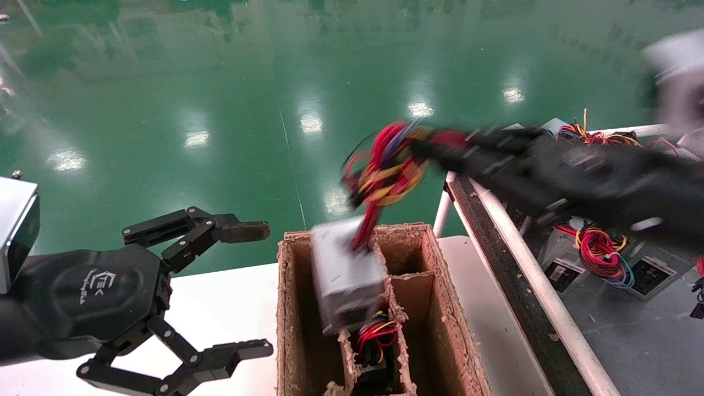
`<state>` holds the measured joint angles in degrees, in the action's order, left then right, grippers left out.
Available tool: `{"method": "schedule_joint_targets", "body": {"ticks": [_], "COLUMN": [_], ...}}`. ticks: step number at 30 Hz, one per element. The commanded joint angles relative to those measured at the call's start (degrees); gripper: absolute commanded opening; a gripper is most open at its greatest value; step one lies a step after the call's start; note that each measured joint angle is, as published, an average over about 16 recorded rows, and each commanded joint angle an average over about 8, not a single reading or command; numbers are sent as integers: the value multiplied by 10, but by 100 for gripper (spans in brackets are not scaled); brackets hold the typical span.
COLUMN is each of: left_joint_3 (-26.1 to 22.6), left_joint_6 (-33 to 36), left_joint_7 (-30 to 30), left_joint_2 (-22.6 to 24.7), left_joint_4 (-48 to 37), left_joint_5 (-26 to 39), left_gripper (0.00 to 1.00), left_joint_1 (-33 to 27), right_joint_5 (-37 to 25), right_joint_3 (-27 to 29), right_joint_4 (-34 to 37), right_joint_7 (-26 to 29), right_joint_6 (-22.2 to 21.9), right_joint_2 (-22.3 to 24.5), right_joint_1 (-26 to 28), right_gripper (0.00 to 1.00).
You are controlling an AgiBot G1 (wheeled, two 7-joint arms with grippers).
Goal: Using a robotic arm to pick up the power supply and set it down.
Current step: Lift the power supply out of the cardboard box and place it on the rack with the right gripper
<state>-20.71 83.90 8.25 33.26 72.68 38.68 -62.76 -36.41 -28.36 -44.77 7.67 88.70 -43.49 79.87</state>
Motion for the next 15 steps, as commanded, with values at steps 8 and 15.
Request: {"method": "schedule_joint_targets", "body": {"ticks": [8,15], "left_joint_3": [0,0], "left_joint_6": [0,0], "left_joint_7": [0,0], "left_joint_2": [0,0], "left_joint_4": [0,0], "left_joint_5": [0,0], "left_gripper": [100,100], "left_joint_1": [0,0], "right_joint_5": [71,118], "right_joint_3": [61,106], "right_joint_4": [-45,-20], "right_joint_7": [33,38], "right_joint_6": [-25,-25], "right_joint_2": [133,237], "right_joint_1": [-16,-45], "right_gripper": [0,0]}}
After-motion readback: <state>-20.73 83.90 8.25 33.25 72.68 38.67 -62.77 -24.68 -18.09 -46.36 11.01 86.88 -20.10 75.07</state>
